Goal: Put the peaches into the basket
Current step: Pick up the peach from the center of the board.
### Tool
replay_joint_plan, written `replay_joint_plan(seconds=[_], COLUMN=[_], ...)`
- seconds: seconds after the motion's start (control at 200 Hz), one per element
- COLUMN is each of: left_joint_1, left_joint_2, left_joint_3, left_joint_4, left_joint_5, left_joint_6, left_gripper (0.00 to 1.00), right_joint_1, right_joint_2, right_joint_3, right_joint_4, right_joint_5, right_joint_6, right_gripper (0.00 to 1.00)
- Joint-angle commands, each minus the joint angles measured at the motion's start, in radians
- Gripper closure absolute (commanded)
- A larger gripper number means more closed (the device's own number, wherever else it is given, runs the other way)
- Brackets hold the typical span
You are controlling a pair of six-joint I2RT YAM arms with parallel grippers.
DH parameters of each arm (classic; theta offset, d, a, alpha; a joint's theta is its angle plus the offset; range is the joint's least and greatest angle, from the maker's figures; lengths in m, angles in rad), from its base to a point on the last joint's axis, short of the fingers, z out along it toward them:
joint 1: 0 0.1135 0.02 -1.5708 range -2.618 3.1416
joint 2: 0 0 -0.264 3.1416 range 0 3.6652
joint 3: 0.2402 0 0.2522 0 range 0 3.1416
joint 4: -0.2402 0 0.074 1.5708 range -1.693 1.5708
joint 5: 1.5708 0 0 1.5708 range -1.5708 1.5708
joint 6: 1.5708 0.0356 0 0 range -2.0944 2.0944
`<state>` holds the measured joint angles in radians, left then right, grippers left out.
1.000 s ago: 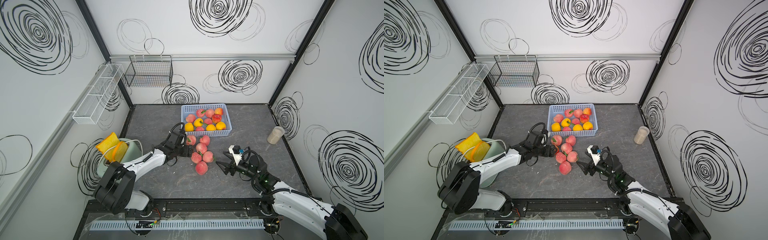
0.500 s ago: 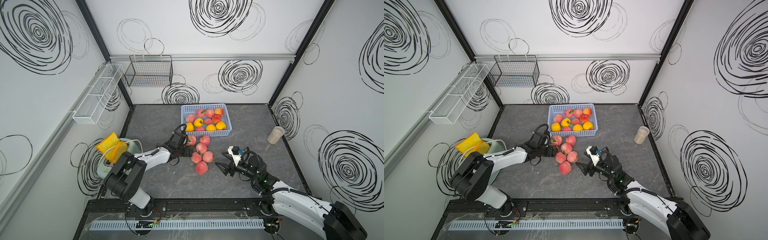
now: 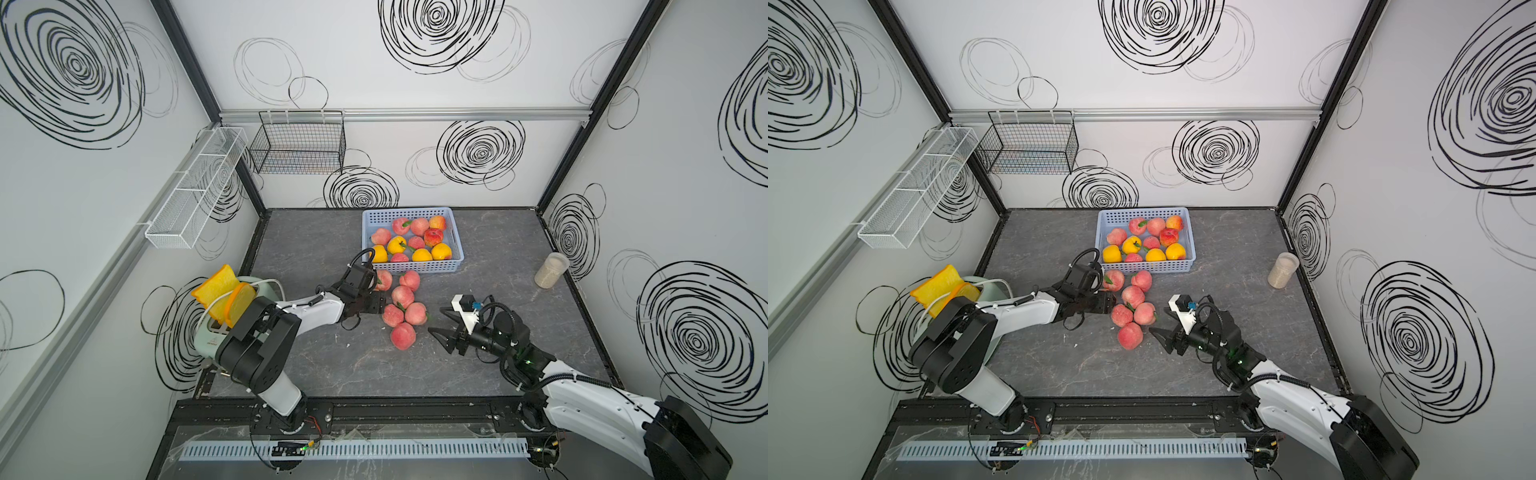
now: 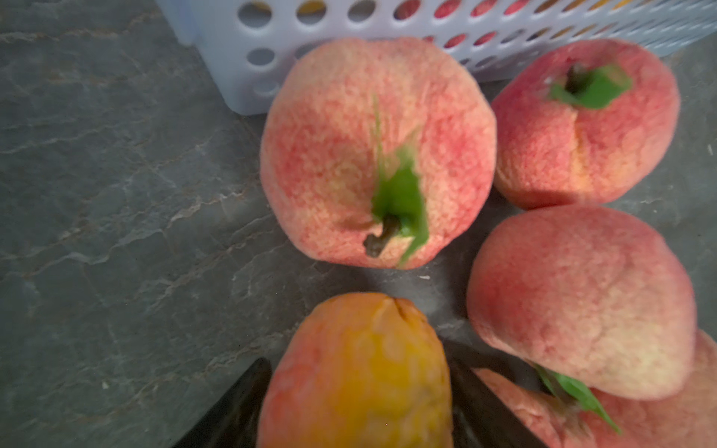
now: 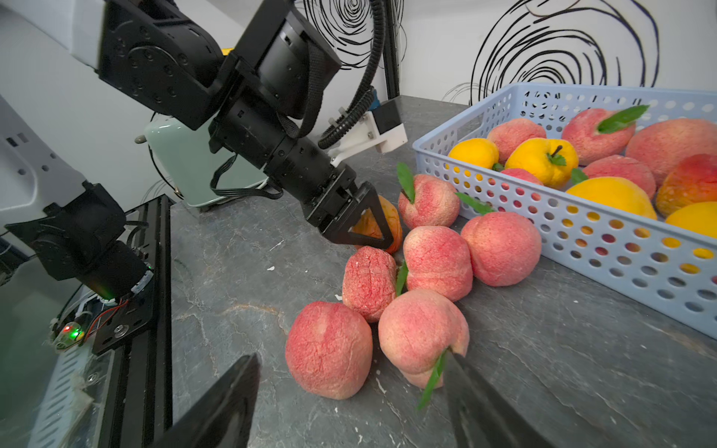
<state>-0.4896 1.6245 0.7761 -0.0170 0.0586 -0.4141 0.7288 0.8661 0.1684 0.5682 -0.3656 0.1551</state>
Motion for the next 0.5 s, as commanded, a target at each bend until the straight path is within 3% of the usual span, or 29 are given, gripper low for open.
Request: replay_joint_plan(seconds=[0.0,0.265,0.495], left_joint_1=[0.008,0.005,-0.012], left_joint_2=[0.006,-0.037,-0.151], left_joint_3=[0.023,0.012,-0.015], left_joint_4=[0.050,0.028,-0.027], left_joint_5=[-0.010,-0.009,0.004], left_joint_6=[-0.008,-0.008,-0.008], left_gripper=[0.33,0.40,0.40], right_joint_1=[0.028,0.054,0.088], right_joint_2=[-0.004,-0.009,-0.027], right_joint_3=[-0.001,-0.001,-0.007], right_joint_4=[0.048,0.048,0.042], right_joint_5=[-0.023,-0.019,0.023], right_joint_6=[-0.039,-0.061,-0.086], right_gripper=[0.23,0.23,0.23])
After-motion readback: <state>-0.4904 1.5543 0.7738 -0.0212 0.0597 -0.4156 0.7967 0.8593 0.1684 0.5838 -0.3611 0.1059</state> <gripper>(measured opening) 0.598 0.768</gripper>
